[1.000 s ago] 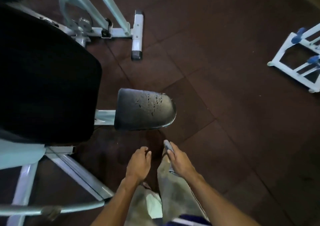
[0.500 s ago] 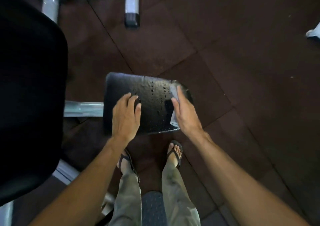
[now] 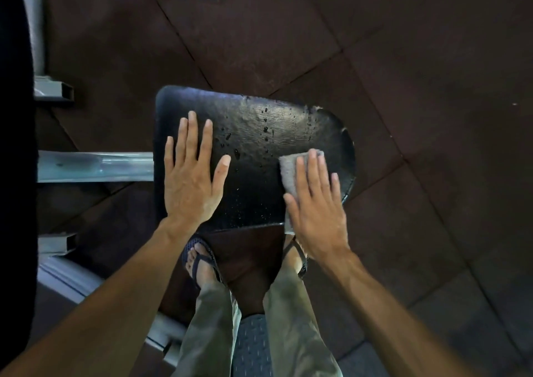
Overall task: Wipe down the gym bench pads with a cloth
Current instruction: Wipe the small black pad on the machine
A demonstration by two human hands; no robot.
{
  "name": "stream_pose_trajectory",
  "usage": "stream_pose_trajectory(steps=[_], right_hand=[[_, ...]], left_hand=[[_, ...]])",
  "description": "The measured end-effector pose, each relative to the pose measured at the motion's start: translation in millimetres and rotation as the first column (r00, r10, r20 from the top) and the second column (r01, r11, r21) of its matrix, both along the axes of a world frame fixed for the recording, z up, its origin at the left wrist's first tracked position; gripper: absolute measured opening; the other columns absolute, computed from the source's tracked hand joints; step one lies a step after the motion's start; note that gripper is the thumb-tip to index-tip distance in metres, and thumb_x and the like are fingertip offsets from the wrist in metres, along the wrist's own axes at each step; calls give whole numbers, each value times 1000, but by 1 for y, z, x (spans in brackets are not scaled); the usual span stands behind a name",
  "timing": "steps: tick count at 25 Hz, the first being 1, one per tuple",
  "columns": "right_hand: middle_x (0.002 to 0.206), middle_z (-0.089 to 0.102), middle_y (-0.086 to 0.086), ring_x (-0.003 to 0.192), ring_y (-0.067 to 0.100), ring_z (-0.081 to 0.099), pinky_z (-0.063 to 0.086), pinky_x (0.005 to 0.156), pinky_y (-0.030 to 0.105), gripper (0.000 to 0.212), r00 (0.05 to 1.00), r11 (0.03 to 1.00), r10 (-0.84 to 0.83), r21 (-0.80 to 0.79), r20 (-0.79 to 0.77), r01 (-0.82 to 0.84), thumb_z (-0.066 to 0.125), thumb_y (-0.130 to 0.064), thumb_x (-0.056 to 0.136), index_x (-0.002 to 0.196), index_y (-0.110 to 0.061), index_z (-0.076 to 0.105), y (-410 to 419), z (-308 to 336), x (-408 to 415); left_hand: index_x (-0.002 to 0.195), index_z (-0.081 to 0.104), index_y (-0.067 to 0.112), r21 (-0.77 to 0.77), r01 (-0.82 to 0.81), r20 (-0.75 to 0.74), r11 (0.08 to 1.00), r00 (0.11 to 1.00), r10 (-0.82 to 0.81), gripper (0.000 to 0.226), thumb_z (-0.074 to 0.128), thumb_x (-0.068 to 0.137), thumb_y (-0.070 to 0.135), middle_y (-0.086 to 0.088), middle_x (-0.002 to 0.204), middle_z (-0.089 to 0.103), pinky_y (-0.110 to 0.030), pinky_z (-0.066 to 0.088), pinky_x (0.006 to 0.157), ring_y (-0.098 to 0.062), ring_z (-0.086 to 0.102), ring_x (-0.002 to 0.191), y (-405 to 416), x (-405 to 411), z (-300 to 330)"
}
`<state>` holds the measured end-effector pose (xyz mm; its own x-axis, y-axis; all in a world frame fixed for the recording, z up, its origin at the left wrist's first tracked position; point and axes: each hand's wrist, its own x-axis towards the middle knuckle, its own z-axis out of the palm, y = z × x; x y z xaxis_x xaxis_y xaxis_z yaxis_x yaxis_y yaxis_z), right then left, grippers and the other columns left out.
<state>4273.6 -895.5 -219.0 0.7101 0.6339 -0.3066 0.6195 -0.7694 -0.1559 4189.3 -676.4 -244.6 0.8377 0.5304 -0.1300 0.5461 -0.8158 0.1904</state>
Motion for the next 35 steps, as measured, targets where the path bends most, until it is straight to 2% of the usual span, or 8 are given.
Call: stream_pose_trajectory(steps=[5, 8, 12, 17, 24, 27, 29, 35], right_hand=[[166, -1, 15, 154, 31, -2, 9, 125, 51, 62, 955, 955, -292, 76, 50, 288, 17, -43, 106, 158, -13, 3, 84, -6, 72], [166, -2, 16, 154, 31, -5, 9, 125, 50, 60, 999, 993, -12, 115, 35, 8, 19, -38, 106, 158, -14, 3, 100, -10, 18], [167, 0, 10, 155, 25, -1, 25, 120, 51, 59, 982, 982, 186, -38, 33, -185, 20, -39, 105, 159, -17, 6, -15, 0, -24], [167, 2, 12, 155, 29, 0, 8, 125, 52, 59, 957, 958, -284, 53, 63, 281, 19, -40, 105, 158, -17, 7, 39, -4, 71], [167, -9, 3, 154, 20, -11, 4, 126, 45, 59, 991, 987, 98, 133, -93, -85, 23, -42, 107, 159, -23, 1, 53, -3, -16], [165, -15, -2, 153, 16, -16, -6, 125, 40, 56, 966, 930, -48, 341, -253, 136, 22, -39, 107, 158, -26, 4, 42, 5, 11], [167, -7, 1, 154, 18, -10, -1, 126, 43, 55, 956, 894, -222, 352, -192, 278, 23, -36, 107, 158, -22, 11, 29, 1, 34], [166, 14, 4, 155, 18, 5, 4, 127, 38, 49, 955, 889, -286, 348, -82, 297, 29, -24, 106, 155, -18, 27, 13, -22, 44]], left_hand=[[158, 12, 16, 6, -1, -4, 1000, 1000, 1, 64, 16, 104, 50, -10, 167, 6, -45, 8, 126, -24, 4, 155, 1, 1, -3], [158, 11, 17, 4, 6, 10, 1000, 1000, -6, 61, 13, 104, 47, -9, 167, 6, -44, 8, 127, -22, 4, 155, 2, 1, -4], [158, 11, 17, -11, -7, 14, 1000, 1000, 7, 61, 14, 104, 46, -8, 167, 5, -45, 8, 126, -22, 4, 155, 2, -1, -4], [158, 10, 18, 16, -19, 2, 1000, 1000, 19, 61, 16, 104, 47, -8, 167, 5, -45, 8, 126, -23, 3, 155, -2, 1, -5], [158, 14, 17, -34, -11, 17, 999, 1000, 11, 65, 9, 103, 51, -8, 167, 7, -47, 11, 126, -21, 5, 155, 2, 1, 0], [155, 23, 14, -90, -40, 86, 995, 995, 48, 67, 13, 102, 54, -12, 166, 13, -51, 15, 124, -25, 11, 154, -8, 3, 13], [154, 26, 12, -84, -47, 122, 995, 991, 57, 65, 15, 103, 50, -13, 165, 16, -50, 14, 124, -26, 13, 154, -42, 10, 24], [157, 10, 11, -87, -6, -1, 996, 1000, 6, 59, 23, 106, 35, -16, 166, 6, -51, 12, 125, -28, 4, 155, -117, 52, 11]])
